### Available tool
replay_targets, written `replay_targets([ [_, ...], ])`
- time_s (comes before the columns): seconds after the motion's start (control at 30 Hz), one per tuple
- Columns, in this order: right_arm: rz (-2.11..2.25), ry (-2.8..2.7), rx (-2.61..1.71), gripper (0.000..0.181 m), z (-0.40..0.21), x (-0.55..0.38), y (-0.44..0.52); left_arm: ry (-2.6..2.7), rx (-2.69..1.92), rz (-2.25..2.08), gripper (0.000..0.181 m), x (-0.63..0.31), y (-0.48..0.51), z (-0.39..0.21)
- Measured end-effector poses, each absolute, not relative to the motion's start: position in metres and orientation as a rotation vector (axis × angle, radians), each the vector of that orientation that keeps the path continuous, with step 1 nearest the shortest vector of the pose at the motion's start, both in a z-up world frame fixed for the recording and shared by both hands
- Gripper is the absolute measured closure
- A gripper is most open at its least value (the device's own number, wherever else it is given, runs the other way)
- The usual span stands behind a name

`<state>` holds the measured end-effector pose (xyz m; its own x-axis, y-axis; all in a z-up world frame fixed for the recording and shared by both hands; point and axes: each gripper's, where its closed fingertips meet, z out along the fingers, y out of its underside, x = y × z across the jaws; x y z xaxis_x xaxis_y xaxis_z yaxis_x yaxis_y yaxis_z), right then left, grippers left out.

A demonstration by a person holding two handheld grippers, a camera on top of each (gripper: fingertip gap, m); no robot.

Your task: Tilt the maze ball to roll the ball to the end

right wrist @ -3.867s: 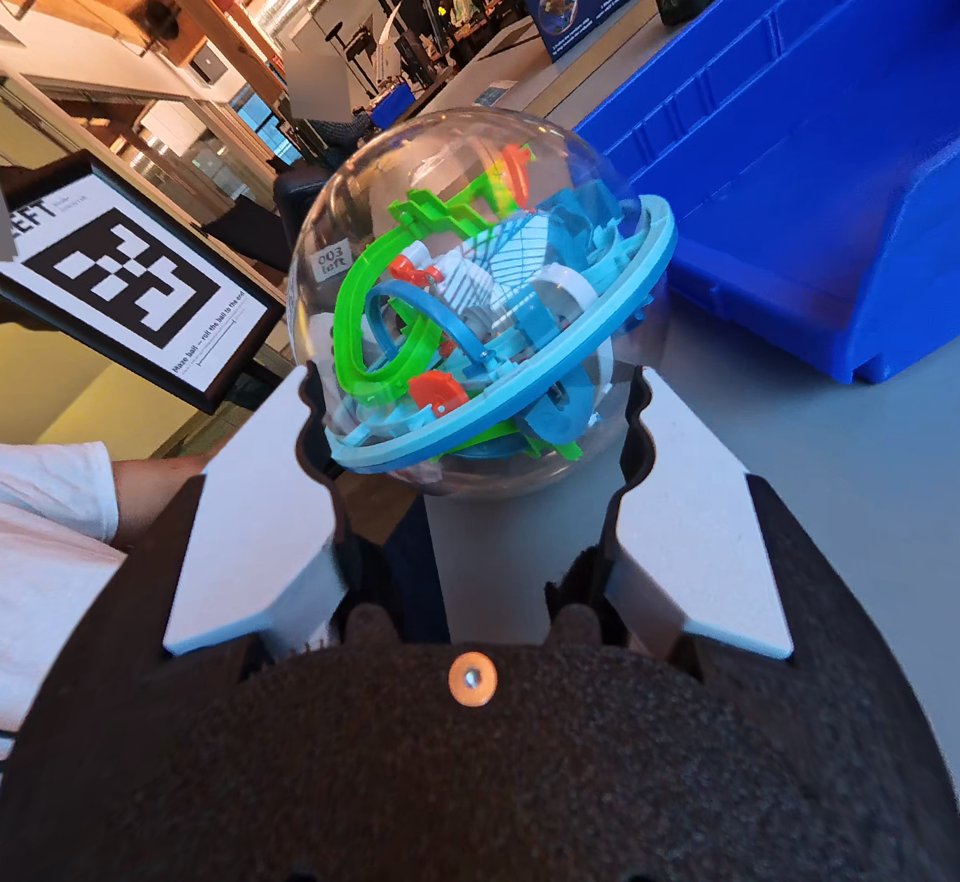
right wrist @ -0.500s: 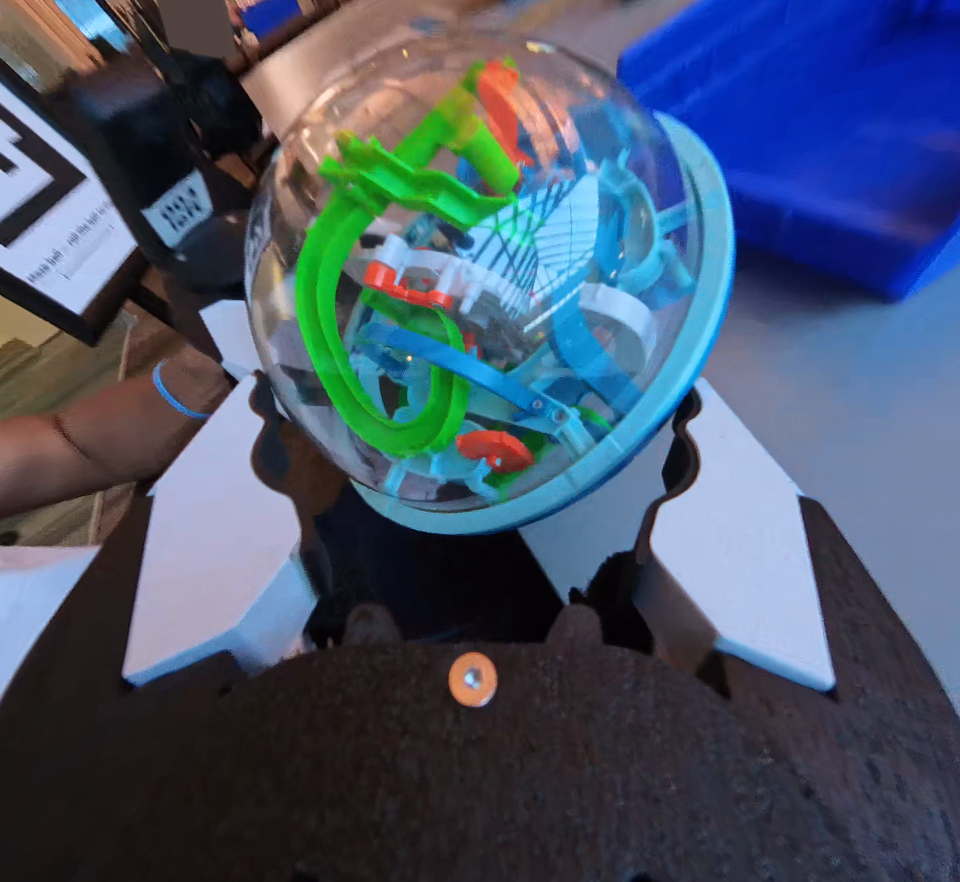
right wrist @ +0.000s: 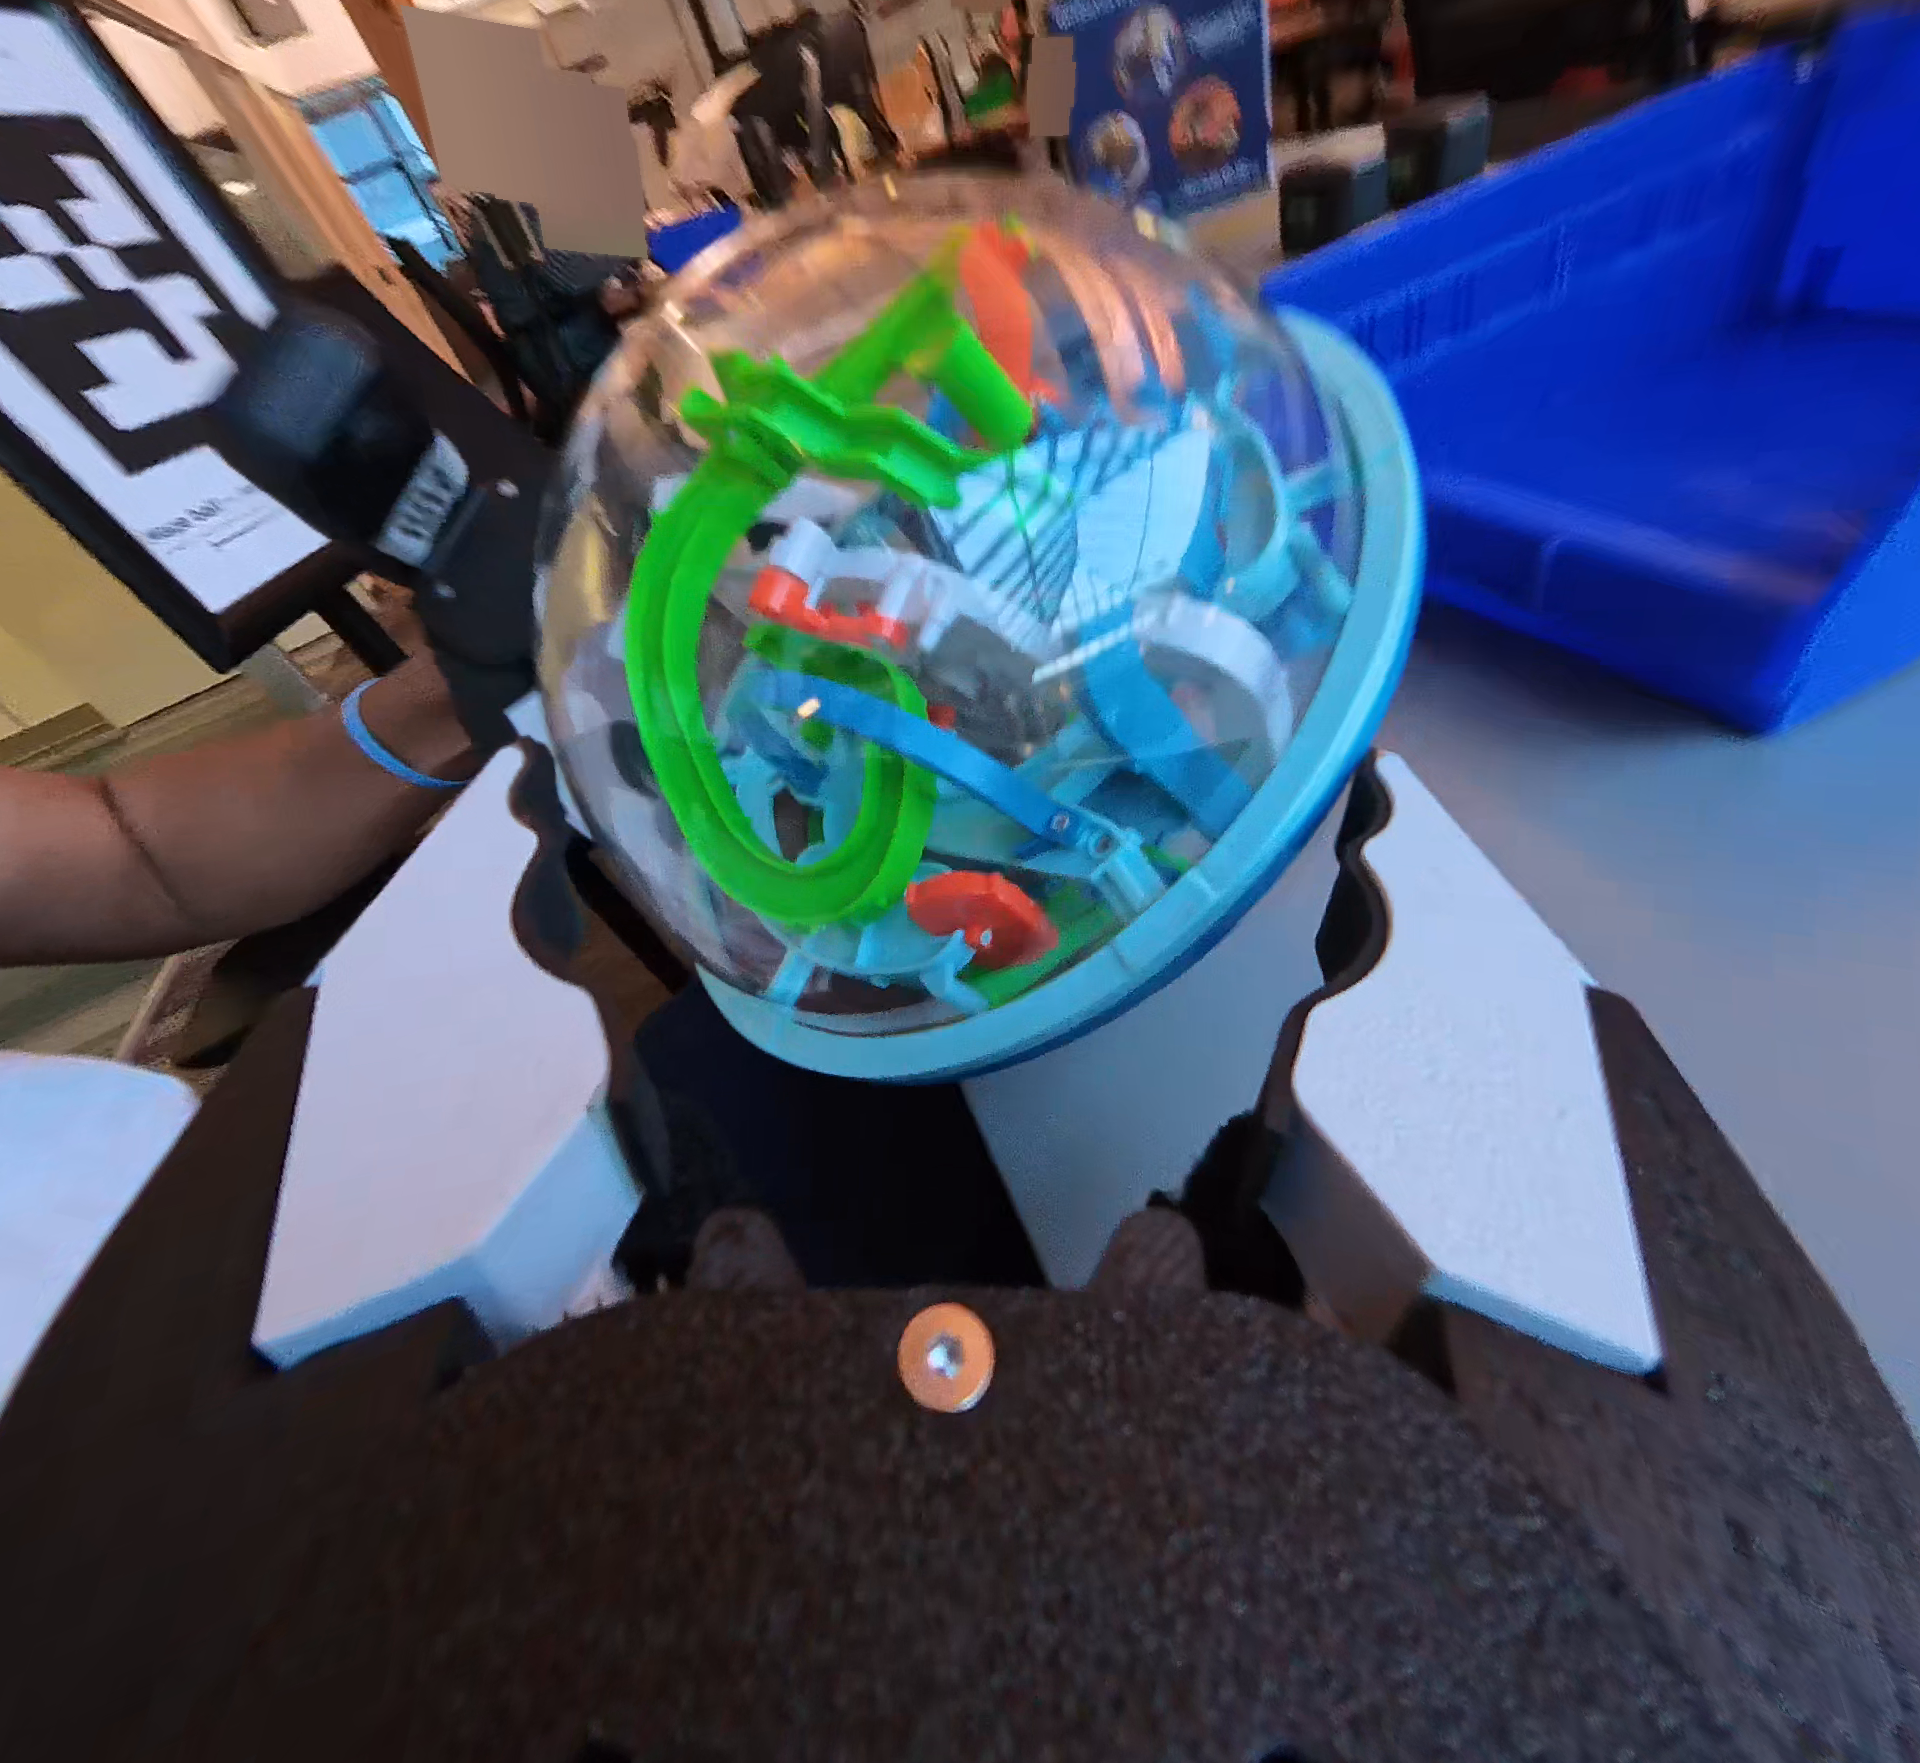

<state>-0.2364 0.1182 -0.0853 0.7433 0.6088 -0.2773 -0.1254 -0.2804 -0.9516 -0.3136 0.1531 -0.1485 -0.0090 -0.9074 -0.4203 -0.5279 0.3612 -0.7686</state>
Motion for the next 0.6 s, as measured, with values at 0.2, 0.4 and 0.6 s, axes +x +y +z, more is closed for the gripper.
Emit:
replay_targets([
  [0.2,0.443,-0.662,-1.697,0.044,-0.076,-0.164,0.116,1.723,-1.209,-0.19,0.036,-0.32,0.18,-0.16],
  [0.4,0.36,-1.1,-1.842,0.039,-0.136,-0.161,0.133,1.68,-1.269,-0.343,0.034,-0.318,0.197,-0.143],
  [0.6,0.502,-1.188,-1.916,0.042,-0.16,-0.208,0.178,1.688,-1.367,-0.639,0.037,-0.294,0.215,-0.14],
])
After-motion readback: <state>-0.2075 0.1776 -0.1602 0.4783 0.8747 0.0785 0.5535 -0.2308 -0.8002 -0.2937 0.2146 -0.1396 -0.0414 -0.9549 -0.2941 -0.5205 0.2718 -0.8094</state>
